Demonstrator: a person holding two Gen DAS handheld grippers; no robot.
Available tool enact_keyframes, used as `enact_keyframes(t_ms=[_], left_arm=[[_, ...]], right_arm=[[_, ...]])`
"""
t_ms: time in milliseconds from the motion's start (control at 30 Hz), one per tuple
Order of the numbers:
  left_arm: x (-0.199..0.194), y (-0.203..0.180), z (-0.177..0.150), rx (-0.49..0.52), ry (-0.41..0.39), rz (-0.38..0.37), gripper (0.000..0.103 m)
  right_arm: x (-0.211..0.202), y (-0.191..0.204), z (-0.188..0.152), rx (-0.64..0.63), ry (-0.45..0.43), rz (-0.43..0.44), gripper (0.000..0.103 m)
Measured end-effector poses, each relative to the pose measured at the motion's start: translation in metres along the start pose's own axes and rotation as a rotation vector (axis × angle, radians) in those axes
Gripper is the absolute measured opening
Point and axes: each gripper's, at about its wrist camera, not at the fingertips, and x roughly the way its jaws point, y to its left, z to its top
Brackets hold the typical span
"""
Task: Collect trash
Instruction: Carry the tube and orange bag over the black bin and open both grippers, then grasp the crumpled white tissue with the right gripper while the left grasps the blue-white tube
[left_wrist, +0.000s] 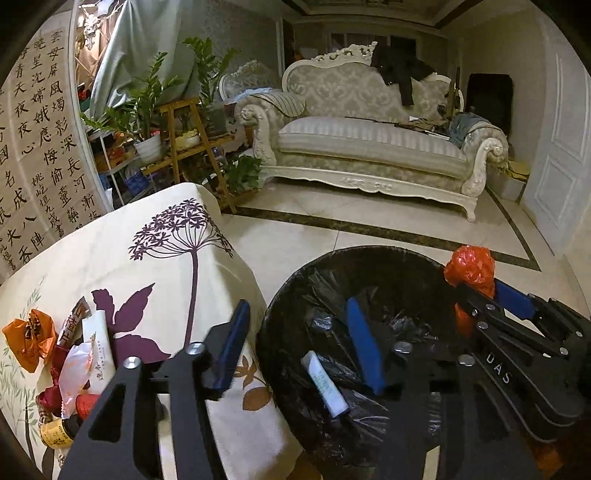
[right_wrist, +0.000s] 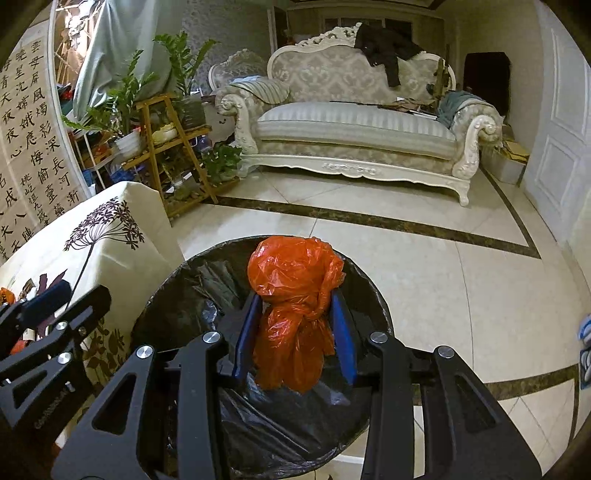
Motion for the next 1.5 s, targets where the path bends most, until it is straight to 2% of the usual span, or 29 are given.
enact_keyframes(t_ms=[133,533,567,633,767,833,1167,1500], left_arm=[[-0.002,-0.001,0.001,0.000,-0.010,0.000,0.063],[-0.009,0.004,0.002,-0.011,-0.026,0.028,0.066],[-0.010,0.006,0.002,-0.015,-0.026,0.031,0.068],[-0.016,0.010,0.002,-0.026,-0.031,0.035,0.071],[-0.032,0.020,-0.001,-0.027,-0.057,0.051,0.073],[-0.041,0.026,-0.004,-0.030,-0.065,0.058,0.074],[-0.085,0.088,-0.028,-0.094,-0.082,0.154,0.076],[-0.126,0.168,-0.069,-0.192,-0.076,0.323,0.077]], right_arm=[[-0.001,-0.001,-0.001,0.001,-0.005,-0.005,0.046],[-0.010,-0.003,-0.005,0.013,-0.015,-0.025,0.049],[-0.012,-0.003,-0.006,0.014,-0.015,-0.029,0.056],[-0.016,0.001,-0.006,0.009,-0.016,-0.021,0.062],[-0.025,0.012,-0.013,-0.019,-0.010,-0.021,0.070],[-0.031,0.018,-0.017,-0.023,-0.008,-0.009,0.070],[-0.068,0.067,-0.033,-0.079,-0.015,0.090,0.070],[-0.098,0.142,-0.051,-0.199,-0.022,0.220,0.070]])
